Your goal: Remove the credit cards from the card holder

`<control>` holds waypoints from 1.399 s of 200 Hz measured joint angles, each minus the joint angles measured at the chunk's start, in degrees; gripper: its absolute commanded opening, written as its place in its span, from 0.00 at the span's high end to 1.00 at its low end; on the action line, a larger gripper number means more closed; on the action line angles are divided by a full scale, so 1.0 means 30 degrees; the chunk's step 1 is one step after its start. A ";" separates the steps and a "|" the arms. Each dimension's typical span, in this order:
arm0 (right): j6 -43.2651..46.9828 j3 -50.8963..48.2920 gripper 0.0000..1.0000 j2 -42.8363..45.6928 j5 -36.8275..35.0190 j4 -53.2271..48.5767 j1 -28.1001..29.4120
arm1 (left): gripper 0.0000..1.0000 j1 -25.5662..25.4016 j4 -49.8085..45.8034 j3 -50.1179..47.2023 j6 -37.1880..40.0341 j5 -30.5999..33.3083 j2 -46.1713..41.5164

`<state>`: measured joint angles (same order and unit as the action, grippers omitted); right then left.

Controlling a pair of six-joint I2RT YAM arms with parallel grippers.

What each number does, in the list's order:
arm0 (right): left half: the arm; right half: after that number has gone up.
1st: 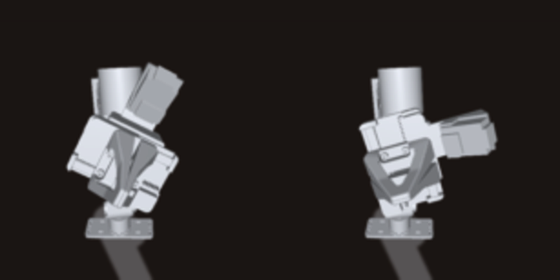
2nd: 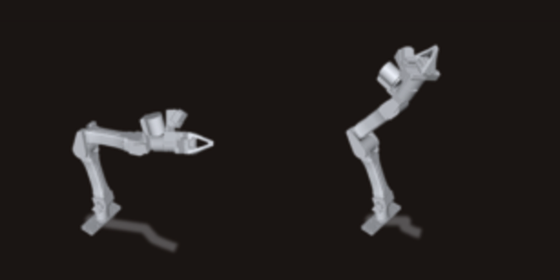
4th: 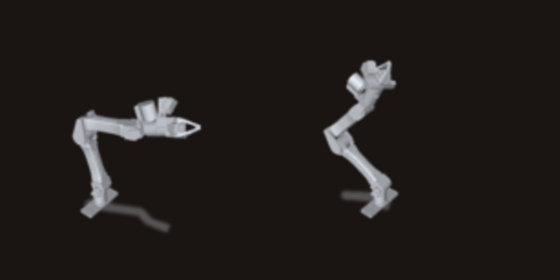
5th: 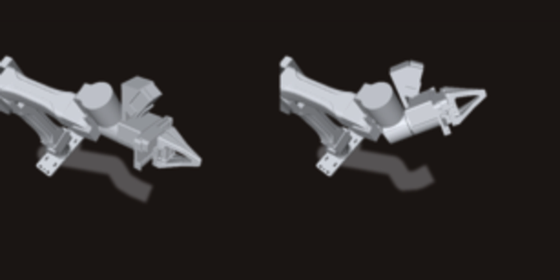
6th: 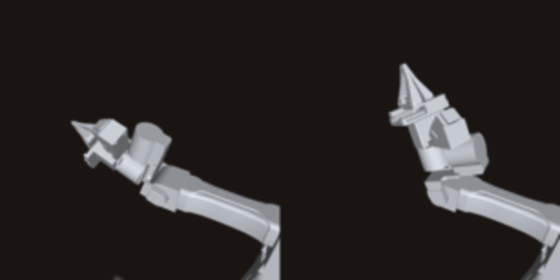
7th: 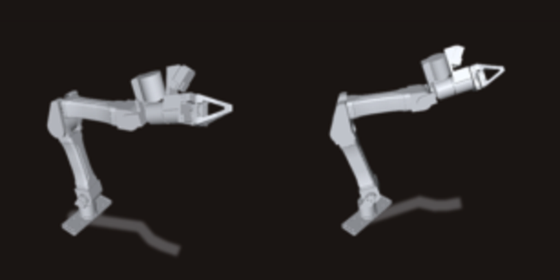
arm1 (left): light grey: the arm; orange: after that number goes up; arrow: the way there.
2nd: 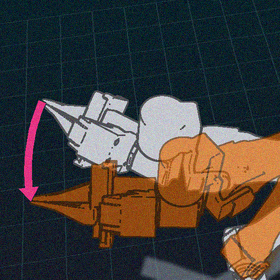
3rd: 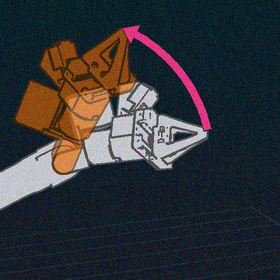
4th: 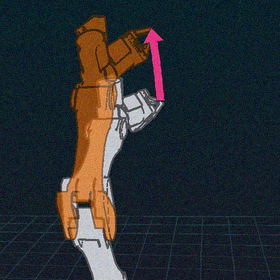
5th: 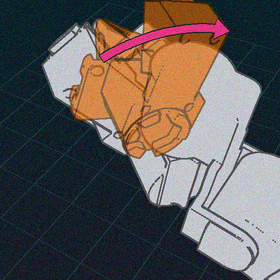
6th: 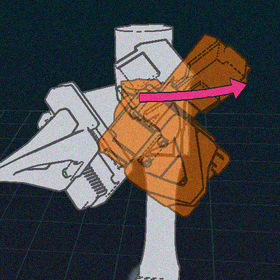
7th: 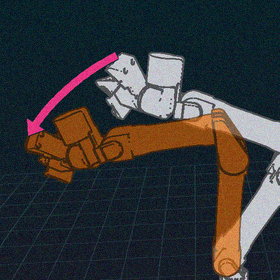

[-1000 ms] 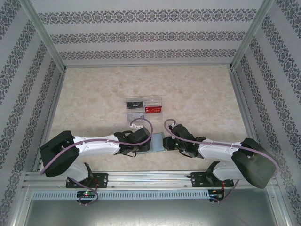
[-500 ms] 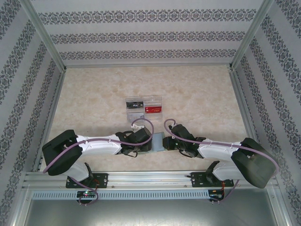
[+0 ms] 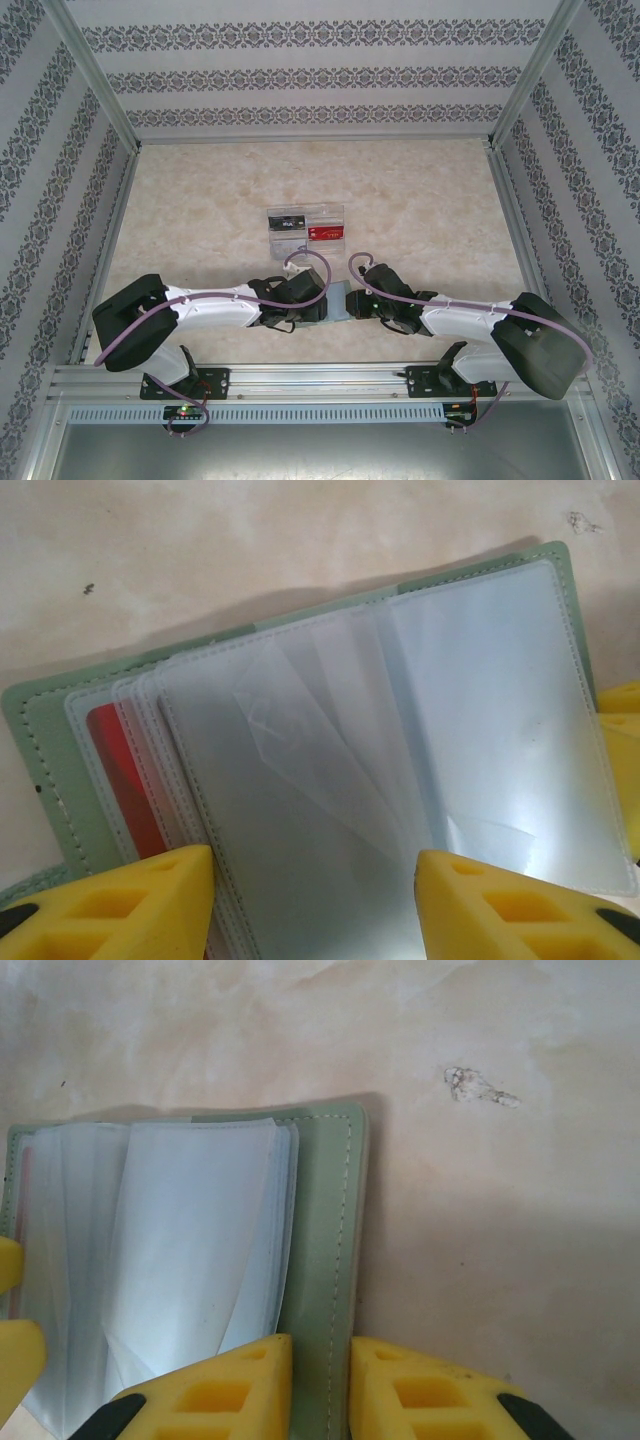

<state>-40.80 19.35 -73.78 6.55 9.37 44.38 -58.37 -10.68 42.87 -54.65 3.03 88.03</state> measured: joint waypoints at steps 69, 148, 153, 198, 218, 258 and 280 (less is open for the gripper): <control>-0.0007 0.0015 0.76 -0.0051 0.0000 -0.0007 0.0000 | 0.41 -0.0007 0.0117 0.0175 0.0211 -0.0175 0.0138; -0.0007 0.0015 0.76 -0.0087 0.0000 0.0029 0.0000 | 0.41 -0.0007 0.1304 -0.0255 0.0204 -0.0503 -0.0109; 0.0000 0.0015 0.76 -0.0087 0.0000 0.0036 0.0000 | 0.41 -0.0007 0.1304 -0.0255 0.0204 -0.0503 -0.0109; -0.0007 0.0015 0.76 -0.0087 0.0000 0.0044 0.0000 | 0.30 -0.0022 0.1450 -0.0240 0.0233 -0.0605 -0.0117; 0.0000 0.0015 0.76 -0.0087 0.0000 0.0051 0.0000 | 0.28 -0.0022 0.1435 -0.0211 0.0248 -0.0641 -0.0182; -0.0007 0.0015 0.76 -0.0087 0.0000 0.0058 0.0000 | 0.14 -0.0044 0.1435 -0.0044 0.0481 -0.0656 -0.0379; 0.0000 0.0015 0.76 -0.0087 0.0007 0.0066 0.0000 | 0.04 -0.0080 0.1435 0.0160 0.0648 -0.0736 -0.0379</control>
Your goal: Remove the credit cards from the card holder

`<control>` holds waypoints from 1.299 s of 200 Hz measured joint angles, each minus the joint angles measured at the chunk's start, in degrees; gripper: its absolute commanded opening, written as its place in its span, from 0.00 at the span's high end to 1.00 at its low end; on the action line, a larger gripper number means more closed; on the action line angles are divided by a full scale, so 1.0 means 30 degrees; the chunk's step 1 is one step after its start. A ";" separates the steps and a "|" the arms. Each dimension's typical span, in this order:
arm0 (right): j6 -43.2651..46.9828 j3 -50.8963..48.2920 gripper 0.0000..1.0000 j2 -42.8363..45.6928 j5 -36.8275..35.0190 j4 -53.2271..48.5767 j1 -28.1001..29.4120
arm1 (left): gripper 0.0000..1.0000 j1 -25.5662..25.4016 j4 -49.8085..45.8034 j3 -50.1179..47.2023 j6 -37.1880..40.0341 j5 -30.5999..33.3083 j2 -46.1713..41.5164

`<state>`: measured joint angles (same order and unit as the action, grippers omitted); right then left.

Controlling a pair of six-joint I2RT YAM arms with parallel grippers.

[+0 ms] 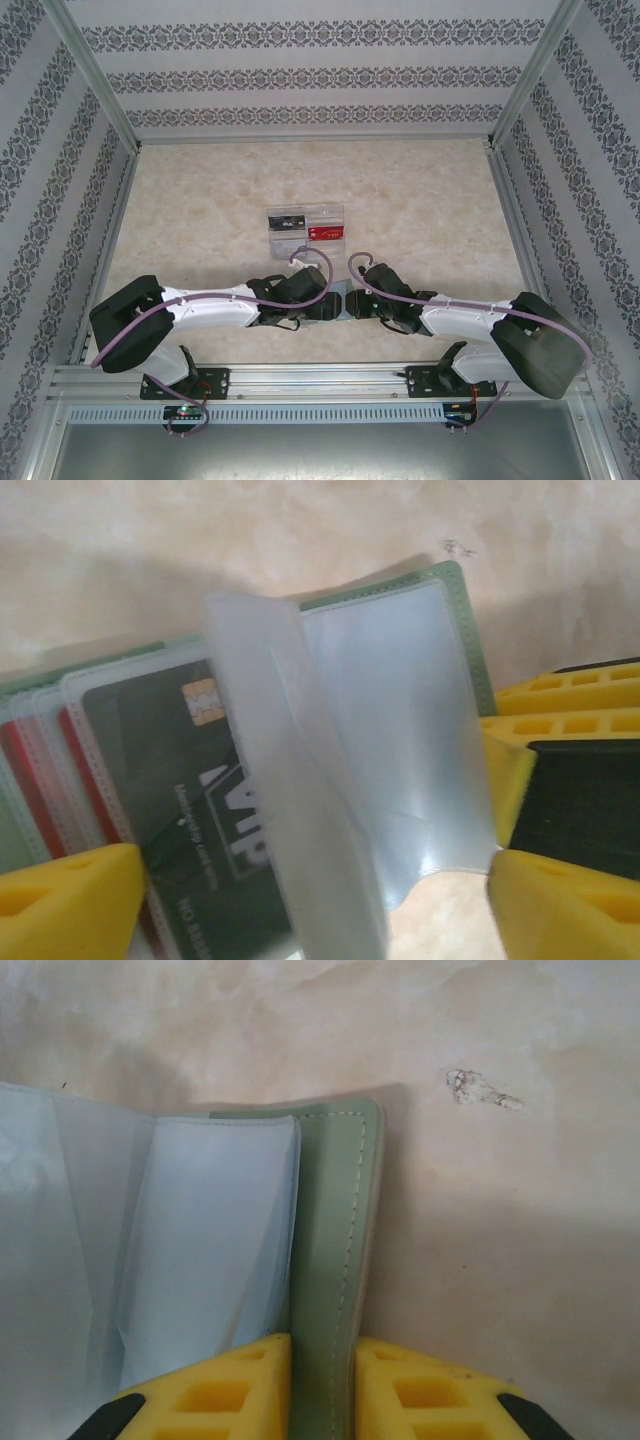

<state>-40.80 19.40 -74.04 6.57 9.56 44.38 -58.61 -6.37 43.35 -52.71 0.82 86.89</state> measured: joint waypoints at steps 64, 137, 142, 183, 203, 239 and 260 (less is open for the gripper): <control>0.0000 0.0000 0.76 0.0000 0.0000 0.0015 0.0000 | 0.04 -0.0102 0.0007 0.0095 0.0000 0.0007 -0.0211; -0.0423 -0.0510 0.68 0.1530 -0.0699 -0.0656 -0.0495 | 0.04 -0.0168 0.0066 0.0095 0.0073 -0.0095 -0.0270; -0.0495 -0.0692 0.67 0.1974 -0.0911 -0.0787 -0.0597 | 0.04 -0.0197 0.0102 0.0095 0.0073 -0.0131 -0.0270; -0.0940 -0.1814 0.62 0.5013 -0.1996 -0.1588 -0.1013 | 0.05 -0.0321 0.0306 0.0291 0.0080 -0.0291 -0.0262; -0.0940 -0.1865 0.62 0.5122 -0.2069 -0.1632 -0.1013 | 0.05 -0.0321 0.0437 0.0423 0.0095 -0.0350 -0.0262; -0.0940 -0.1865 0.62 0.3971 -0.2025 -0.1603 -0.1013 | 0.06 -0.0328 0.0612 0.0437 0.0153 -0.0437 -0.0240; -0.0940 -0.1749 0.62 0.3599 -0.1967 -0.1421 -0.1100 | 0.08 -0.0342 0.0998 0.0459 0.0182 -0.0736 -0.0102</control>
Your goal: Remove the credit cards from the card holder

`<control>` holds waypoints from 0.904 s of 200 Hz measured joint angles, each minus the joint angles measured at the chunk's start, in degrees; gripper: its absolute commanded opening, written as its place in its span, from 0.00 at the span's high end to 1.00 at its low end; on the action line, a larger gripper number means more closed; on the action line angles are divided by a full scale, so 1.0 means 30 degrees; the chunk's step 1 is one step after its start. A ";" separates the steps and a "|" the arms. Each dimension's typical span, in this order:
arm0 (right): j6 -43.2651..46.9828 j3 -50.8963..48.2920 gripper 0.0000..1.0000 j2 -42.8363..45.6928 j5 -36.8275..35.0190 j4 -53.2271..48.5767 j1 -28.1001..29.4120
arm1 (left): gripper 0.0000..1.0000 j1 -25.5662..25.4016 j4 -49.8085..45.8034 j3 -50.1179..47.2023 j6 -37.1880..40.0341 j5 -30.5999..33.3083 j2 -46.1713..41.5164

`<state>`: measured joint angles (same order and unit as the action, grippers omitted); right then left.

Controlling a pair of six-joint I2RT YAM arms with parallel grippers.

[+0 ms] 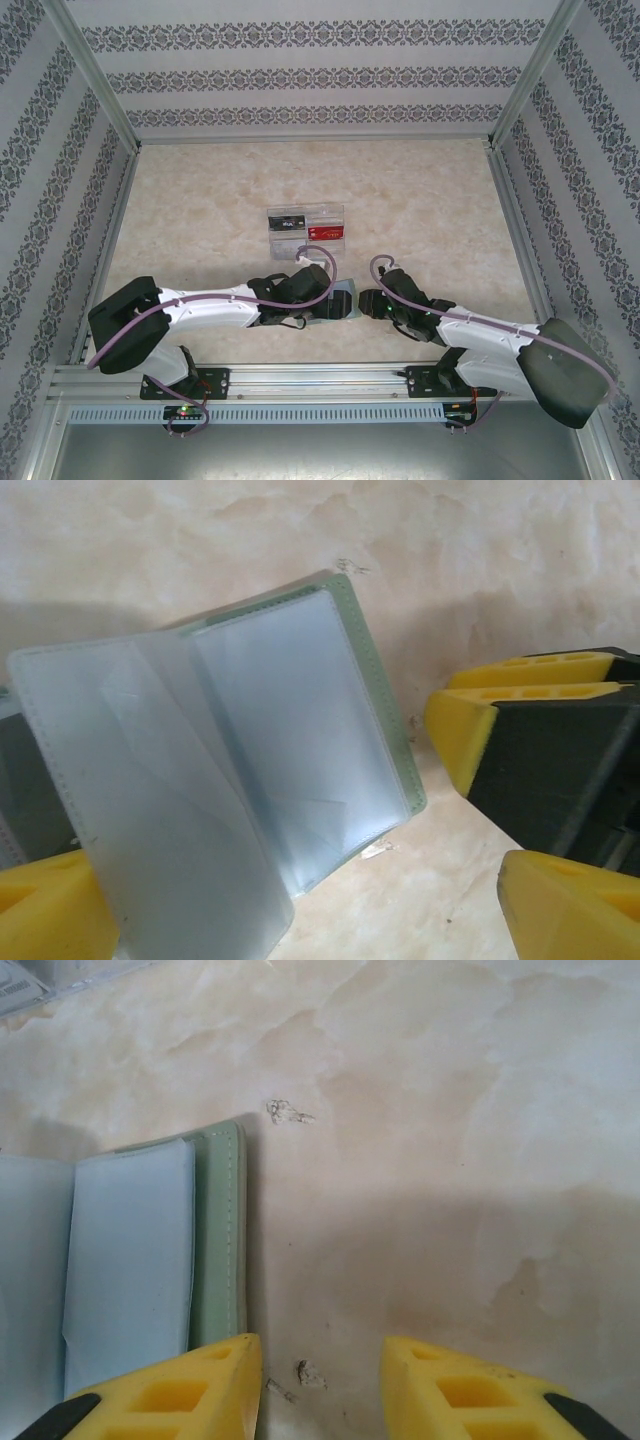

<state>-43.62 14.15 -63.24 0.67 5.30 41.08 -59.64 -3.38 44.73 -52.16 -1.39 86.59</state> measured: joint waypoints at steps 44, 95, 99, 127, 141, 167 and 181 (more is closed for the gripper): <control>0.0000 0.0051 0.61 -0.0058 0.0022 0.0007 -0.0029 | 0.11 -0.0087 0.0211 0.1727 0.0488 -0.0699 0.1530; 0.0000 0.0036 0.61 0.0328 0.0066 -0.0321 -0.0036 | 0.22 -0.0342 0.0780 0.2739 0.0750 -0.1049 0.2404; 0.0000 0.0036 0.61 0.0364 0.0073 -0.0335 -0.0044 | 0.23 -0.0342 0.0801 0.2732 0.0750 -0.1042 0.2404; 0.0022 0.0036 0.62 0.0597 0.0284 -0.0313 -0.0036 | 0.35 -0.0357 0.0831 0.2055 0.0750 -0.0743 0.1821; 0.0102 0.0044 0.62 0.0692 0.0583 -0.0328 -0.0036 | 0.42 -0.0357 0.0736 0.1508 0.0743 -0.0357 0.1158; 0.0423 0.0379 0.62 0.1180 0.1129 -0.0590 0.0073 | 0.54 -0.0291 0.0532 0.0168 0.0627 0.0459 -0.0546; 0.0641 0.0860 0.67 0.1384 0.1362 -0.0707 0.0342 | 0.59 -0.0095 0.0408 -0.0765 0.0459 0.0801 -0.1523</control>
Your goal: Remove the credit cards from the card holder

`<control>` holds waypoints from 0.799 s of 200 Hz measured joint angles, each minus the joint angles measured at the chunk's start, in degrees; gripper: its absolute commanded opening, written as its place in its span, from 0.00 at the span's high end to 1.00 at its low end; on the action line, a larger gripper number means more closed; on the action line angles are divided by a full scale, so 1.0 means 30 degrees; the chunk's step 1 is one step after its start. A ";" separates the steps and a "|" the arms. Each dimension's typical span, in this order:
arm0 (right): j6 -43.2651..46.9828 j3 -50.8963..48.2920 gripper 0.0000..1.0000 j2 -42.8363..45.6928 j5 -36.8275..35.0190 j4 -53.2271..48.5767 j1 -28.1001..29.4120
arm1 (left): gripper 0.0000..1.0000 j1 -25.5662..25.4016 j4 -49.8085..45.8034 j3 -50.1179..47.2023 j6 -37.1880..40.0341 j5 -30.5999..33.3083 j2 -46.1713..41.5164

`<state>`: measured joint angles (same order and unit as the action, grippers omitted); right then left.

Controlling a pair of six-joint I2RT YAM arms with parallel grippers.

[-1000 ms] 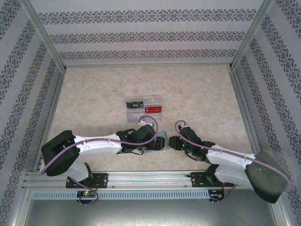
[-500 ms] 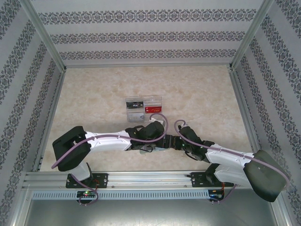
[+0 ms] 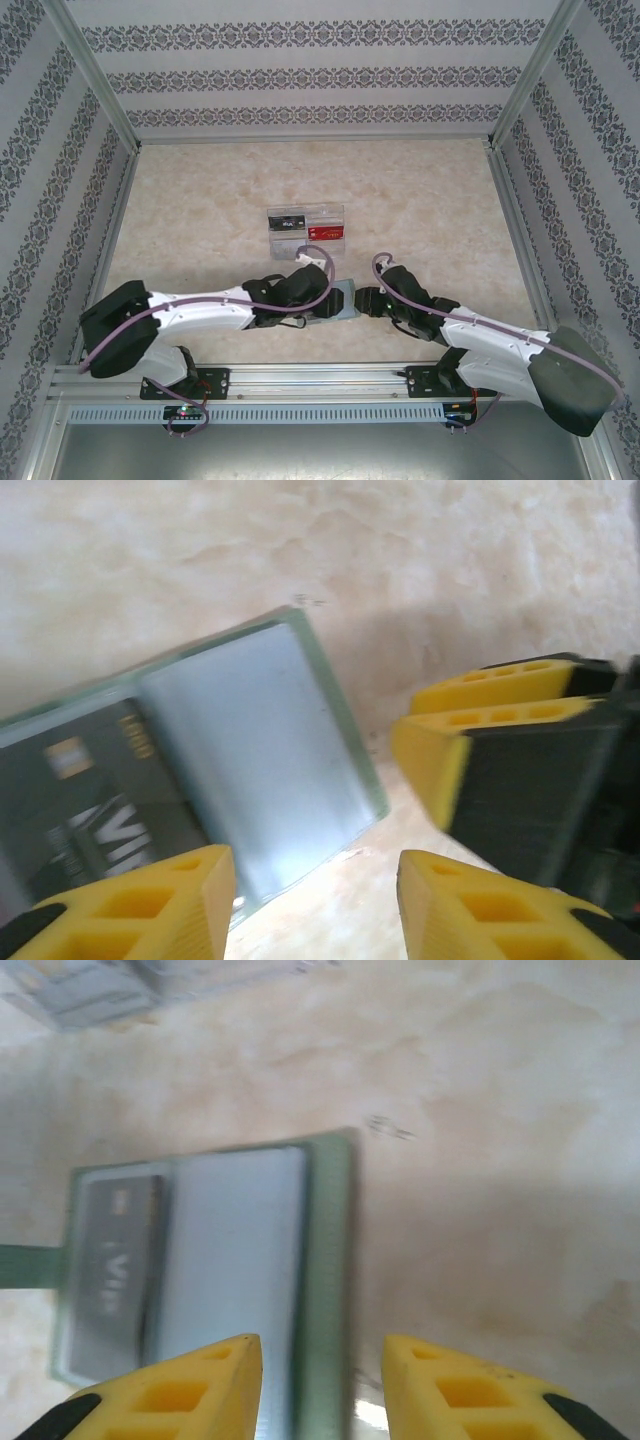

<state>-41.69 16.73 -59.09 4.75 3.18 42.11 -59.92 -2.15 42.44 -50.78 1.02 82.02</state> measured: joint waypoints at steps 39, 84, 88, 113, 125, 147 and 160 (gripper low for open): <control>0.0379 0.1647 0.76 -0.0663 0.0838 0.0036 0.0831 | 0.70 0.0896 -0.0102 -0.2470 -0.0386 0.0386 -0.1574; 0.0284 0.3351 0.81 -0.3643 0.1916 0.0612 0.1581 | 0.74 0.1144 0.0073 -0.3322 -0.0517 0.0313 -0.1676; 0.0226 0.3497 0.81 -0.3934 0.1989 0.0648 0.1639 | 0.74 0.1144 0.0117 -0.3322 -0.0517 0.0321 -0.1683; -0.0138 0.4284 0.81 -0.5646 0.2521 0.0882 0.1647 | 0.73 0.1195 0.0503 -0.3322 -0.0517 0.0291 -0.1654; -0.0262 0.4532 0.80 -0.6273 0.2667 0.0947 0.1647 | 0.74 0.1290 0.0641 -0.3322 -0.0517 0.0240 -0.1537; -0.0561 0.4699 0.79 -0.7045 0.2834 0.1027 0.1647 | 0.74 0.1392 0.0954 -0.3322 -0.0510 0.0175 -0.1158; -0.0641 0.4743 0.79 -0.7366 0.2892 0.1027 0.1647 | 0.73 0.1392 0.1035 -0.3322 -0.0517 0.0160 -0.0947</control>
<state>-43.62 30.96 -81.19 13.43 6.26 47.05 -55.75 0.95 32.47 -52.34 1.50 79.18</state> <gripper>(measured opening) 0.205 0.264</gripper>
